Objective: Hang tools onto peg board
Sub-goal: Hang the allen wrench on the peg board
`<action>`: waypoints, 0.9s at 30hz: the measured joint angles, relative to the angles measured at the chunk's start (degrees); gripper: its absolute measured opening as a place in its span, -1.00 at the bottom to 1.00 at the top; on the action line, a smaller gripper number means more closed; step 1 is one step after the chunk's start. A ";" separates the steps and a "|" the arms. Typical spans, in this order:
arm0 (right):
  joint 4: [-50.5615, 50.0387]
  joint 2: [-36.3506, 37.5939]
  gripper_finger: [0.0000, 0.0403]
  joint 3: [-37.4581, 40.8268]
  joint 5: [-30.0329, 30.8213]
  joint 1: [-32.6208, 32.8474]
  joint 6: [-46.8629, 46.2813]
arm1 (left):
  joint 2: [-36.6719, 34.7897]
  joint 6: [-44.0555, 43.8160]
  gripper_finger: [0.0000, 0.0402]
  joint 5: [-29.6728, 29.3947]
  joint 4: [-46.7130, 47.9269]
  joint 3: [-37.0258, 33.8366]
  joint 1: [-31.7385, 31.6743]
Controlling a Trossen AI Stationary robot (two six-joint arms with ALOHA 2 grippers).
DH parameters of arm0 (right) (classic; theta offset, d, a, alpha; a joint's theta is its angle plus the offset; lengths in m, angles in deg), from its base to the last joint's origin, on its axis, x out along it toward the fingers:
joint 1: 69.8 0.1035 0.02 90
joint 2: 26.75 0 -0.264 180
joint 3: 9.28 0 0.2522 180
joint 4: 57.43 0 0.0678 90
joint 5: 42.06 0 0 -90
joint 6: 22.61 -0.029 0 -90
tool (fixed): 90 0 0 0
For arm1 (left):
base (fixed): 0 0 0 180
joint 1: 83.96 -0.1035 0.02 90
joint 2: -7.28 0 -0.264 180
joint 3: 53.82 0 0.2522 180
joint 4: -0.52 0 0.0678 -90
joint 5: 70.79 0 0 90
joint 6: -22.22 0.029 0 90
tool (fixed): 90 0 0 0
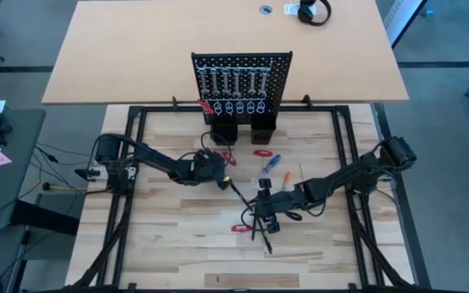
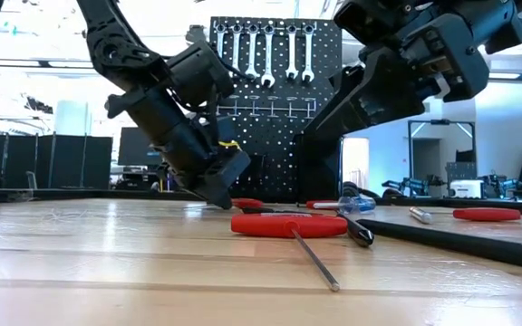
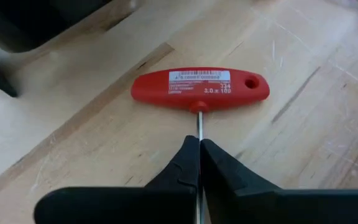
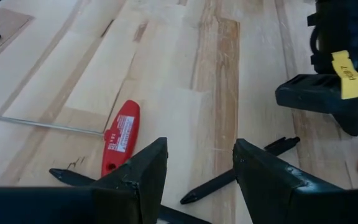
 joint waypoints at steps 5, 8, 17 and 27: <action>0.55 -0.66 -0.05 0.00 1.67 0.00 0.00 | -3.31 2.30 -1.00 -1.58 2.80 -0.26 5.17; 1.19 -1.36 -0.05 0.00 3.57 0.00 0.45 | -7.08 4.40 -1.00 -2.74 6.31 -0.87 9.43; 18.98 -8.39 -0.05 0.09 6.06 0.58 8.50 | -22.68 16.76 -1.00 -1.08 -24.84 -20.87 18.32; 40.30 -12.90 -0.05 -2.28 10.39 -5.36 -9.57 | -22.07 29.59 -1.00 -22.53 -45.07 -25.54 24.73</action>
